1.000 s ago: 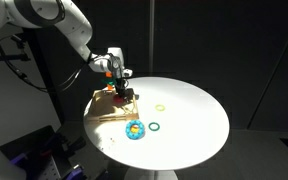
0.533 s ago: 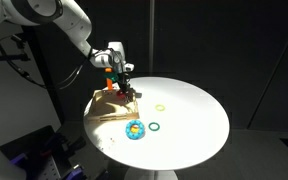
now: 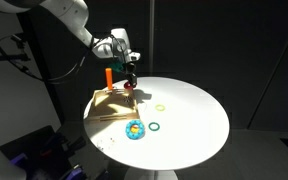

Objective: Take the orange ring off of the tray

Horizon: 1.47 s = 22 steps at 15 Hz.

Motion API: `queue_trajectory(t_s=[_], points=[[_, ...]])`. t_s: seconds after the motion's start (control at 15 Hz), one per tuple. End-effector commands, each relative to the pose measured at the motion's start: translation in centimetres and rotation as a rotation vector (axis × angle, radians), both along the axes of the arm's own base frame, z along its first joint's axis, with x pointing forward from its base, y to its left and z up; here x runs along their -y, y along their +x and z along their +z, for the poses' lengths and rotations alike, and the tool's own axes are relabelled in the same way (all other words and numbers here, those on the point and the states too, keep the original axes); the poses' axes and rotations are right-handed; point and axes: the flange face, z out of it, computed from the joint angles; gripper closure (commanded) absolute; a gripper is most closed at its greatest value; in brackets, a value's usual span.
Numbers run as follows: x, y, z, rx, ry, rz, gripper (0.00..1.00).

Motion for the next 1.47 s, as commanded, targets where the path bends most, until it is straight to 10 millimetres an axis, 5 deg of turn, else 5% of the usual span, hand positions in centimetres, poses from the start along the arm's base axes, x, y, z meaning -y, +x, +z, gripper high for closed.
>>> queue_trajectory(t_s=[0.0,0.4,0.8,0.87,1.0,1.27,1.4], points=[[4.4,-1.6,0.6,-0.019,-0.051,-0.091,0.90],[11.9,-4.2,-1.2,-0.074,-0.120,-0.239,0.90],[15.6,-6.3,-2.6,-0.129,-0.148,-0.339,0.87],[15.9,-6.5,-2.7,-0.139,-0.149,-0.348,0.43],[16.1,-6.9,-3.0,-0.157,-0.151,-0.359,0.35],[15.9,-7.3,-3.0,-0.179,-0.145,-0.362,0.03],[15.4,-7.4,-2.8,-0.190,-0.124,-0.350,0.00]])
